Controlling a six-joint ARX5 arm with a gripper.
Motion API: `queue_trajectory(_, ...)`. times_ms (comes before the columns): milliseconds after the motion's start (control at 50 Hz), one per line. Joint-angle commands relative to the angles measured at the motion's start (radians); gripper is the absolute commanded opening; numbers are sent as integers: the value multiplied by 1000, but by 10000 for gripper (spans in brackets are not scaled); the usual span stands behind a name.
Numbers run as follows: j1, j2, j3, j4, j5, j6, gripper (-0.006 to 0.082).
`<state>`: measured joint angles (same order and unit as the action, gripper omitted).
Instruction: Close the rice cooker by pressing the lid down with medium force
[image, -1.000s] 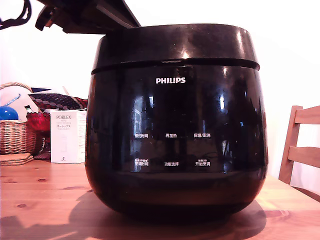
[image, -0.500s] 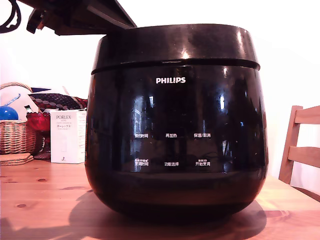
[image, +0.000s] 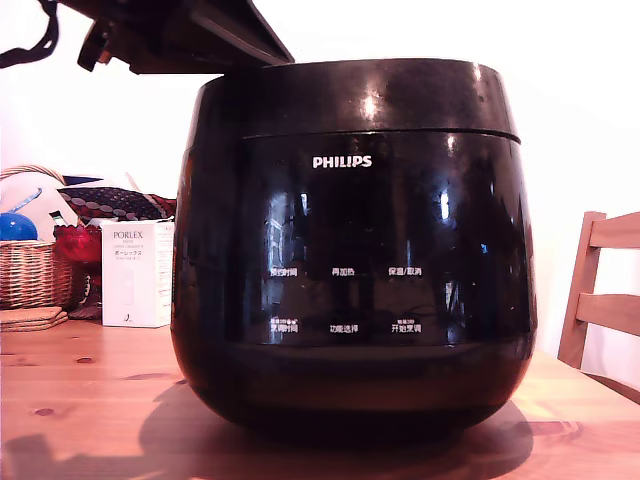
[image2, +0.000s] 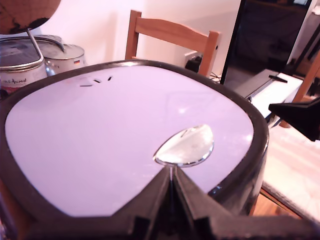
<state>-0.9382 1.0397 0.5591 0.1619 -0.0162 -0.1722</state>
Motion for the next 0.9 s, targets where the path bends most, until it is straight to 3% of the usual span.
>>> queue_trajectory(0,-5,148,-141,-133,8,0,-21)
queue_trajectory(520,-14,51,-141,178,-21,-3,-21)
queue_trajectory(720,25,-17,-141,277,-72,8,-21)
queue_trajectory(880,78,-45,-141,303,-108,77,-21)
